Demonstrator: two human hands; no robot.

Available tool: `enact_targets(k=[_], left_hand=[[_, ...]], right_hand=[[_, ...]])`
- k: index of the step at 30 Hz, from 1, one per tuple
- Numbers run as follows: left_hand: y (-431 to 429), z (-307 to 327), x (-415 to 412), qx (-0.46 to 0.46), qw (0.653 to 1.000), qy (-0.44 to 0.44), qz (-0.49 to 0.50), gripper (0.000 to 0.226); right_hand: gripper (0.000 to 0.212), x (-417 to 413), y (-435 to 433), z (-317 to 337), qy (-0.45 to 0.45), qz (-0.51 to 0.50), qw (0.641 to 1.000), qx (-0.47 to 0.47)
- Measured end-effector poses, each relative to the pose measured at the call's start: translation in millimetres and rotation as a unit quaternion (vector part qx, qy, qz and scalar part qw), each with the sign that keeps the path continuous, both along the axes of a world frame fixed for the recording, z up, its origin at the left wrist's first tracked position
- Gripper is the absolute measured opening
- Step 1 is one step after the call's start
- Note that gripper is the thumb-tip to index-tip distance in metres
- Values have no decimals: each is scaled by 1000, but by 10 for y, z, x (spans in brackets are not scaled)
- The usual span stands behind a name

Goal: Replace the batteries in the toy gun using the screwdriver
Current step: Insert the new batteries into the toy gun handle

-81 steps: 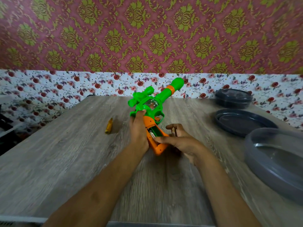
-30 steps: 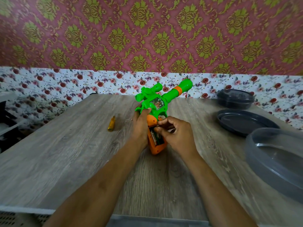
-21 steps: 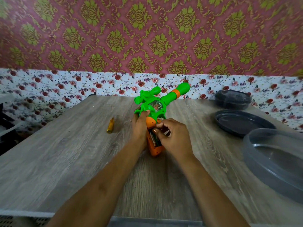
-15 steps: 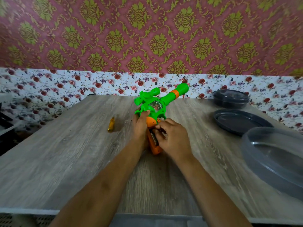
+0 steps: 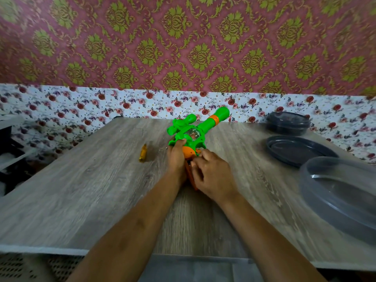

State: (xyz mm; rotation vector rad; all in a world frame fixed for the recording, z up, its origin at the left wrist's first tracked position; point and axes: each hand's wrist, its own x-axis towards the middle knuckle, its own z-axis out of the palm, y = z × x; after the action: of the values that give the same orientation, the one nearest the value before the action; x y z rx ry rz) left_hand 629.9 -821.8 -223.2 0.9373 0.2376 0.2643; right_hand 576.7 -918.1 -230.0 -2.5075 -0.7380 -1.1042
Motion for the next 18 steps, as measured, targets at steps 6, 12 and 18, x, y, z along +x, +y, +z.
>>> enact_targets(k=[6,12,18], left_hand=[[40,26,7,-13,999,-27,18,42],[104,76,-53,-19,999,-40,-25,49],[-23,116,-106,32,988,-94,-121,53]], right_hand=[[47,-72,-30,-106,54,51,997,-9],[28,-1,-217,-50,106,86,935,326],[17,81,-305,82,416,145,728,525]])
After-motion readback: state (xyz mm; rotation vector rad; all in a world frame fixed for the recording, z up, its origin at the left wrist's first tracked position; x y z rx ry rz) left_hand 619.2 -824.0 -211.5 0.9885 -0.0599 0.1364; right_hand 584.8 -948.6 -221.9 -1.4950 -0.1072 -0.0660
